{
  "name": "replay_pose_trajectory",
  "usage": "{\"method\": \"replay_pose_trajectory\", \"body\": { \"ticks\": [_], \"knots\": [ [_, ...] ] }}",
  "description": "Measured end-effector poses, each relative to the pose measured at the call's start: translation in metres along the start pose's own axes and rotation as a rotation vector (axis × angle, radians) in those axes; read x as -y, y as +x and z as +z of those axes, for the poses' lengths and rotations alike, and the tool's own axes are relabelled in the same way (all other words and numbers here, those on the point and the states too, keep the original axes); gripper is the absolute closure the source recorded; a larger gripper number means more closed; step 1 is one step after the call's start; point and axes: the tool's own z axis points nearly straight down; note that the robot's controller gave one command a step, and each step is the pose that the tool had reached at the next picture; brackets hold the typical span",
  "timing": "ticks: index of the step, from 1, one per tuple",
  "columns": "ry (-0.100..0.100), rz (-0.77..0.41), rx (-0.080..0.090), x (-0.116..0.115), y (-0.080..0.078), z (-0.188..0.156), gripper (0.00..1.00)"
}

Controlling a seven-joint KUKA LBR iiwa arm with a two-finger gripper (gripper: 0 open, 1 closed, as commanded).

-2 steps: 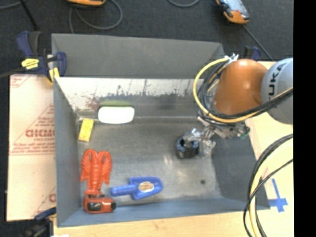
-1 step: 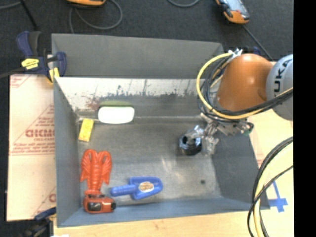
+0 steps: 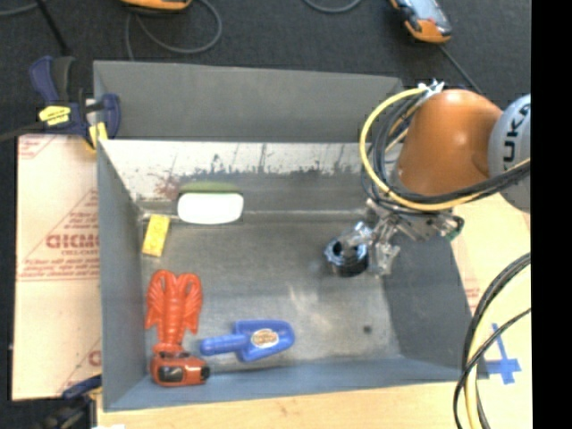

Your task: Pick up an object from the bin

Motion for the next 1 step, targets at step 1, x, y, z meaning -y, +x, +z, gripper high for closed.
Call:
{"method": "replay_pose_trajectory", "body": {
  "ticks": [1],
  "knots": [
    [-0.001,0.001,-0.001,-0.0001,0.0002,-0.0134,1.00]
  ]
}}
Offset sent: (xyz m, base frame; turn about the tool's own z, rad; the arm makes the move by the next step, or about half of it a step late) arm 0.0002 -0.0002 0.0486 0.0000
